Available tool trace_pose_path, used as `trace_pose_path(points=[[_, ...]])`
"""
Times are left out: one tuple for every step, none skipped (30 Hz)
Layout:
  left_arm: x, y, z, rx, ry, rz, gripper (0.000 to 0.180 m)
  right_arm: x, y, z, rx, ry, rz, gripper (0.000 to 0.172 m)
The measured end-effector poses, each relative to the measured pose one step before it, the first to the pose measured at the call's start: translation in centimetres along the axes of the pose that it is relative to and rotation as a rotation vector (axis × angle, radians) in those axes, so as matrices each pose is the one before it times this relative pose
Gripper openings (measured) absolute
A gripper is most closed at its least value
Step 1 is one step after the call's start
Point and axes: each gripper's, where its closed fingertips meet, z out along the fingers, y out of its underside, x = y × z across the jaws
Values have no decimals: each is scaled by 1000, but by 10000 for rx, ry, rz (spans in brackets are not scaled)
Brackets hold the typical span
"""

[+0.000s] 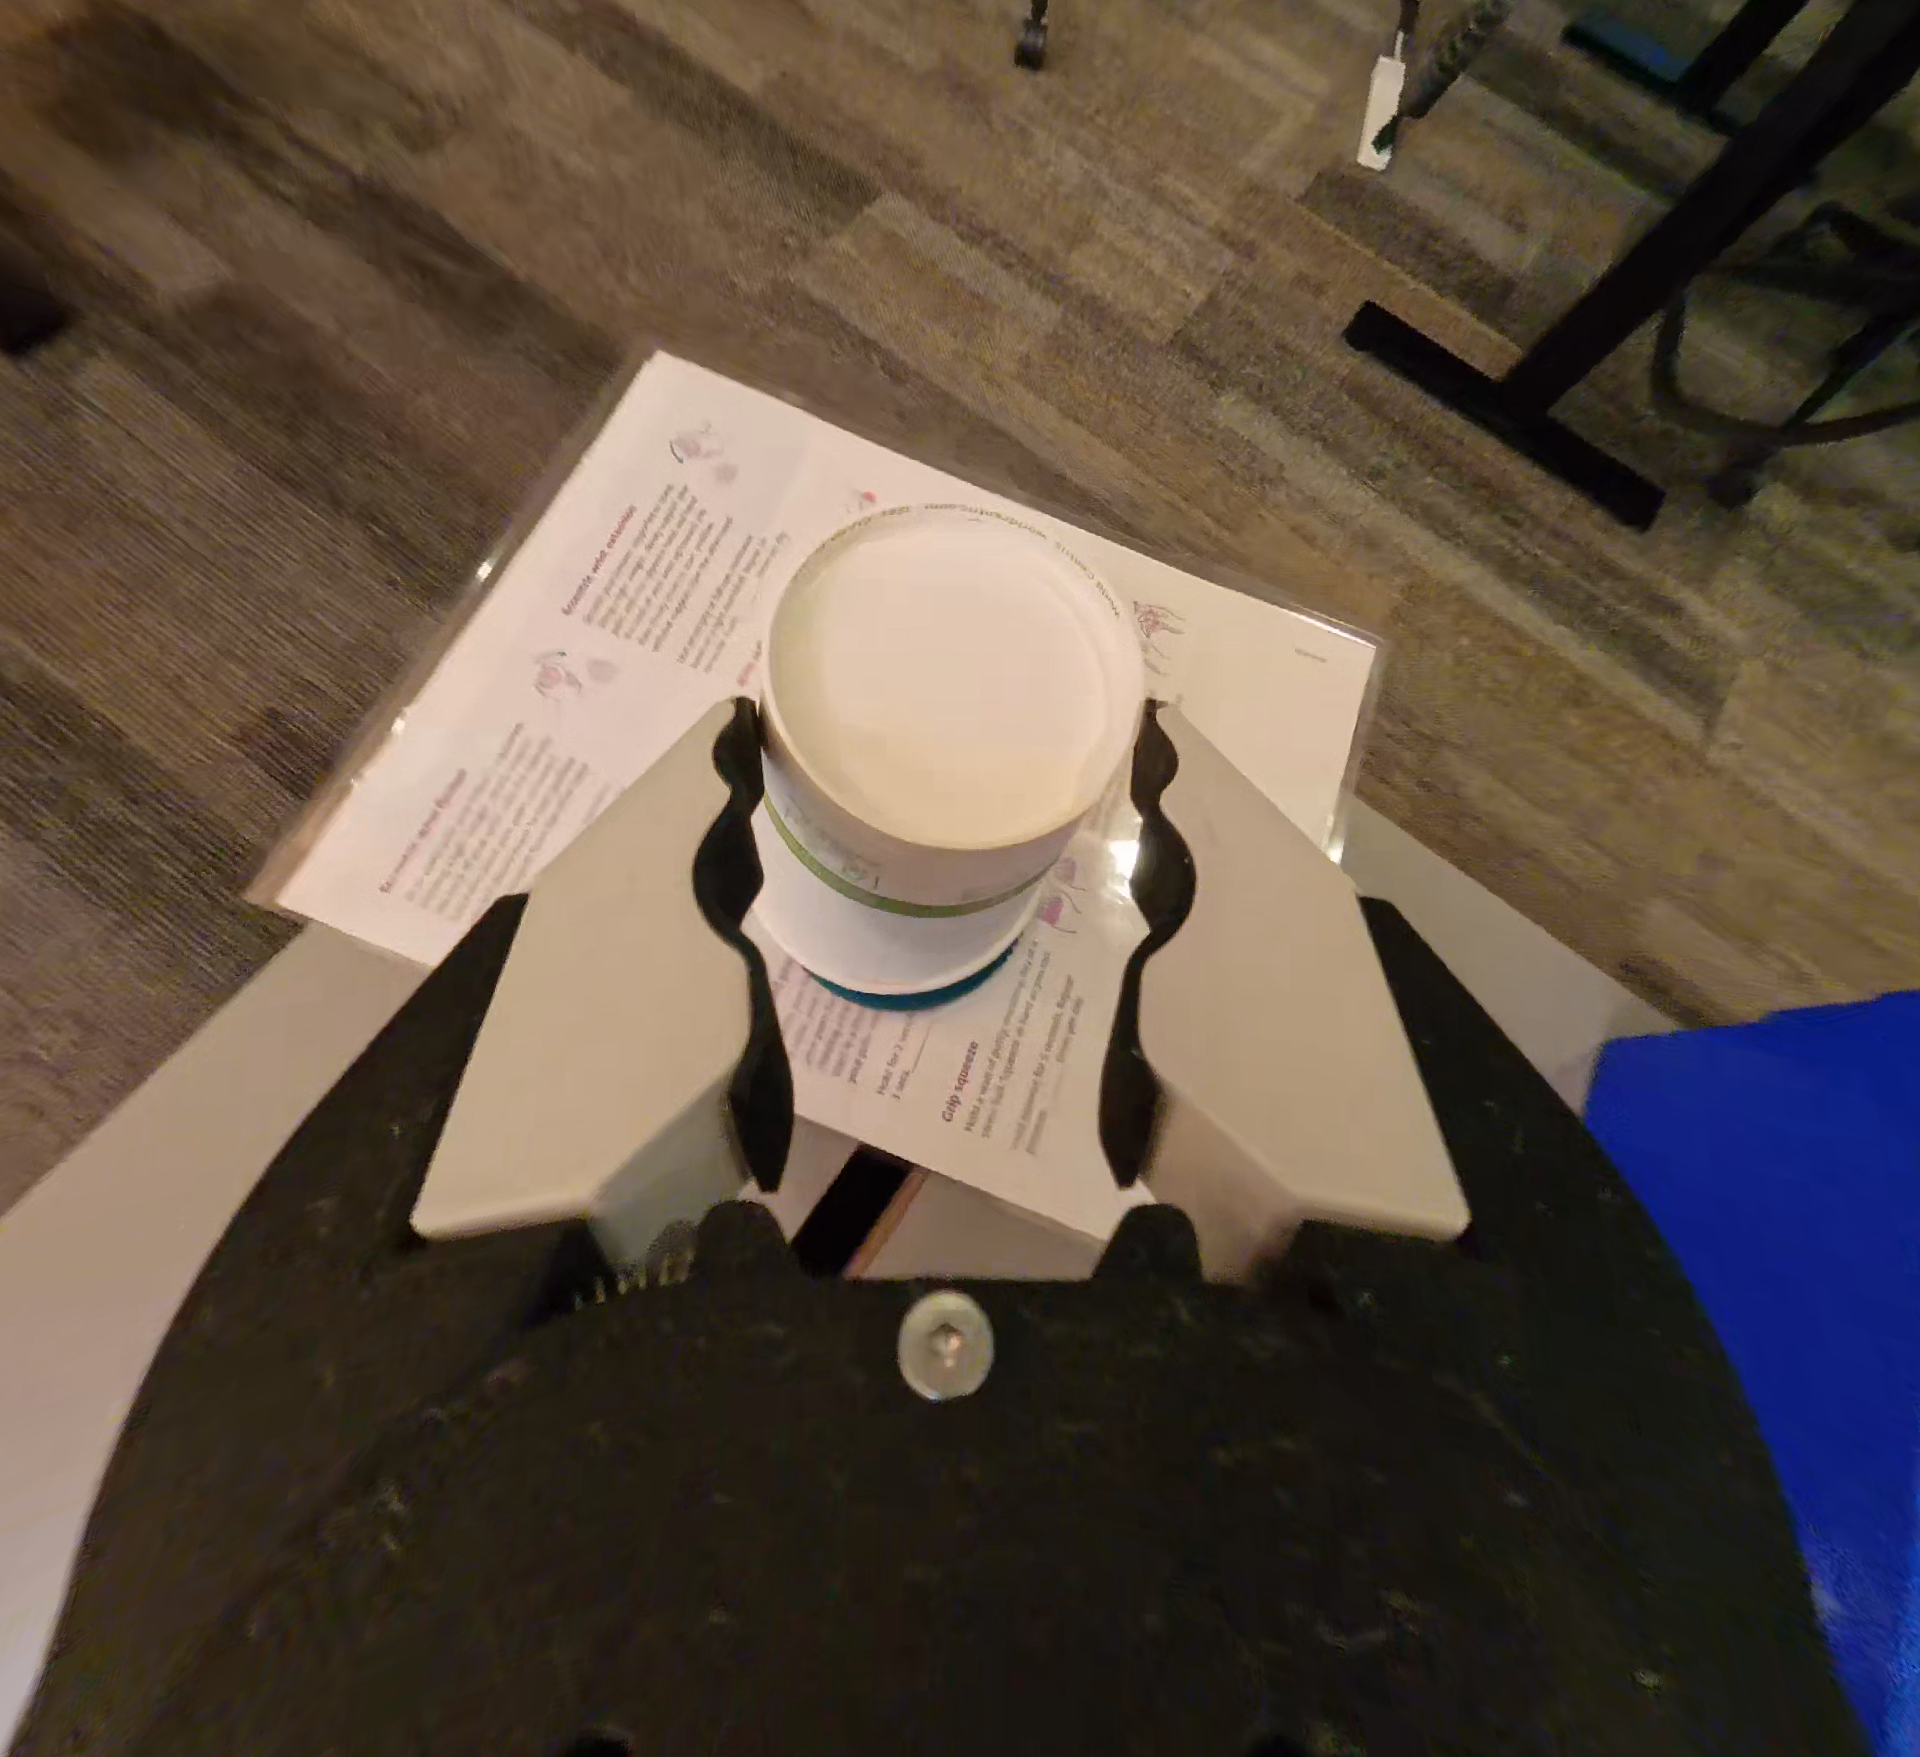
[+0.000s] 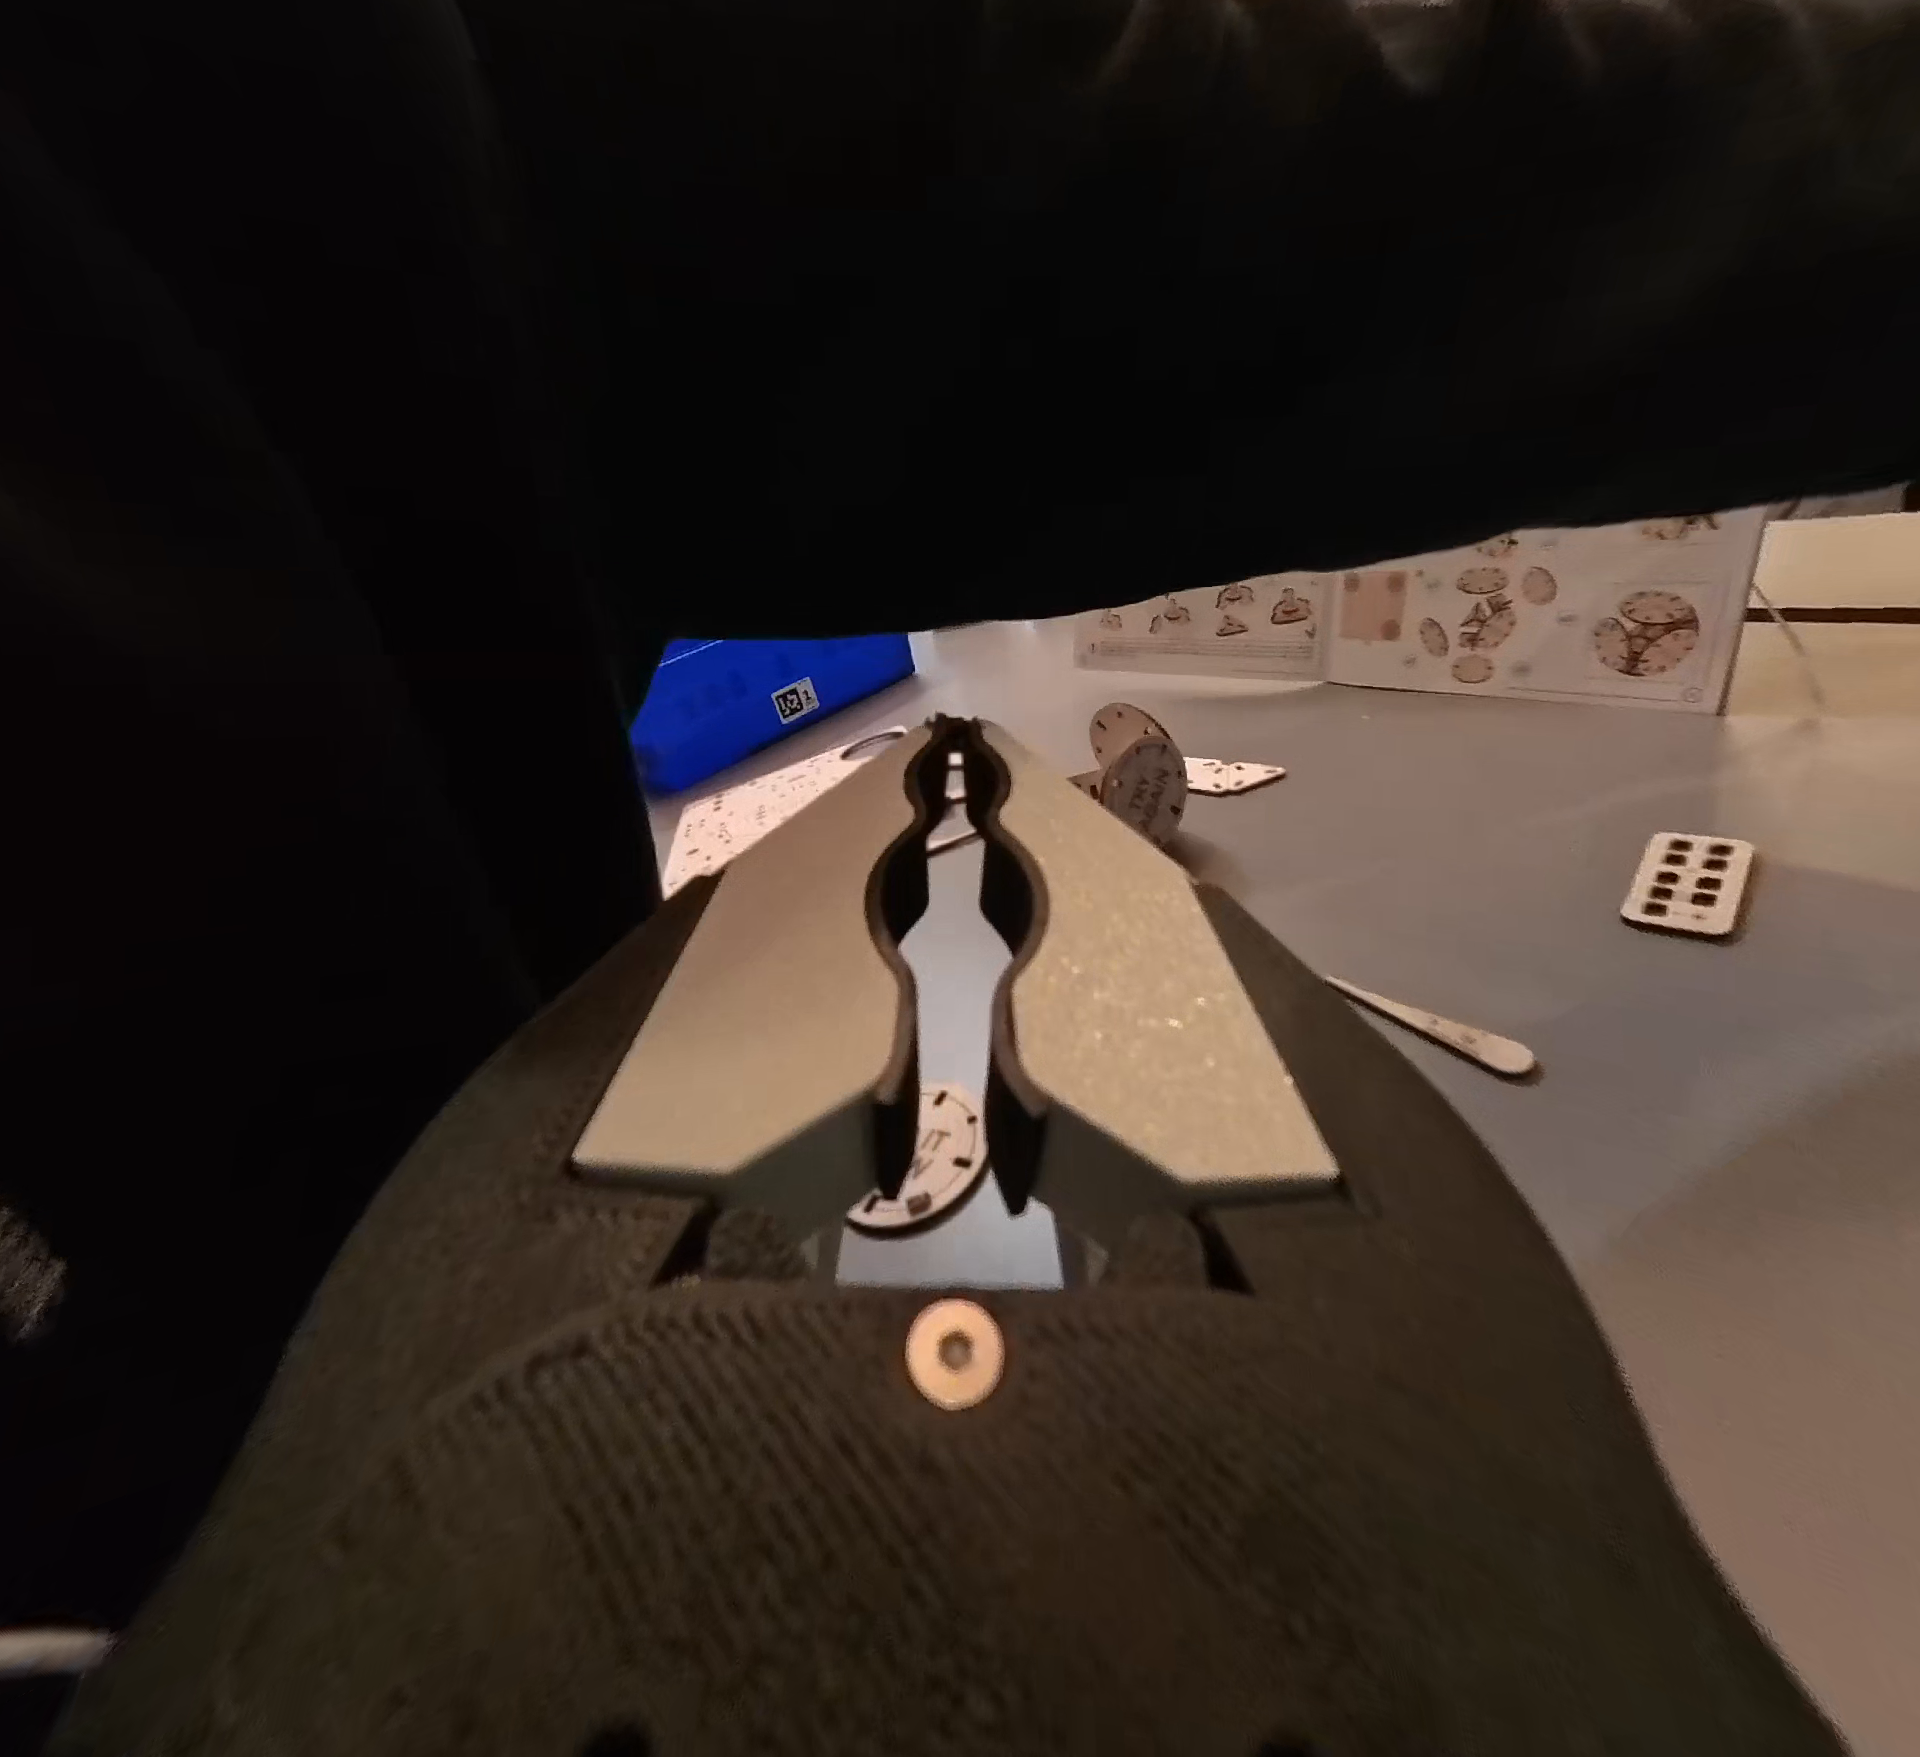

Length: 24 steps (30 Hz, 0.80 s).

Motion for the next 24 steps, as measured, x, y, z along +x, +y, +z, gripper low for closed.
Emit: trace_pose_path(points=[[147,116,-58,-318,312,-329,69,43,-39,88,51,-83,101,0],[436,-58,-215,-169,439,-321,68,53,-35,53,66,-77,137,0],[321,-93,-281,-7,293,-201,68,62,9,34,62,-43,137,0],[248,87,-137,-24,208,-80,68,73,38,33,48,-10,107,0],[-40,275,-11,-72,-16,121,69,15,72,65,28,-6,79,0],[-14,114,-55,50,-79,244,68,-10,81,73,-2,-6,53,0],[29,194,-29,-57,-105,202,68,-10,72,62,-26,18,16,0],[-101,112,-123,-77,-243,241,68,3,22,26,-27,48,-22,0],[-351,-108,-193,32,-446,349,67,-27,-18,-23,-14,60,-42,0],[-340,-271,-261,172,-441,565,67,-46,-28,-59,-8,57,-45,0],[-142,-353,-273,234,-258,502,67,-56,2,-61,-13,56,-40,0],[1,-134,-158,109,-51,236,67,-33,48,-52,-16,54,-19,0],[7,194,82,-101,75,-63,67,-32,48,-51,-1,33,17,0],[133,471,290,-231,220,-223,67,-65,-1,-28,27,3,46,0],[58,563,337,-235,212,-296,67,-65,-48,-39,39,-9,40,0],[-83,366,239,-83,96,-248,67,-50,-58,-46,21,14,-3,0],[-7,-5,40,171,88,-107,67,-9,-46,-55,-11,51,-58,0],[-95,-106,-36,220,-26,7,67,22,-30,-73,-27,72,-90,0],[-124,70,72,65,-62,29,67,41,-7,-68,-20,70,-76,0],[-110,362,227,-148,-26,23,67,41,11,-59,-1,37,-22,0],[-127,428,295,-218,-18,26,67,17,9,-18,21,-9,43,0],[-181,110,174,-18,-58,-17,67,28,10,21,21,-36,79,0],[-109,-41,81,43,24,-97,67,43,31,36,6,-35,75,0],[-92,16,98,-20,55,-173,67,77,3,20,2,-23,44,0]])
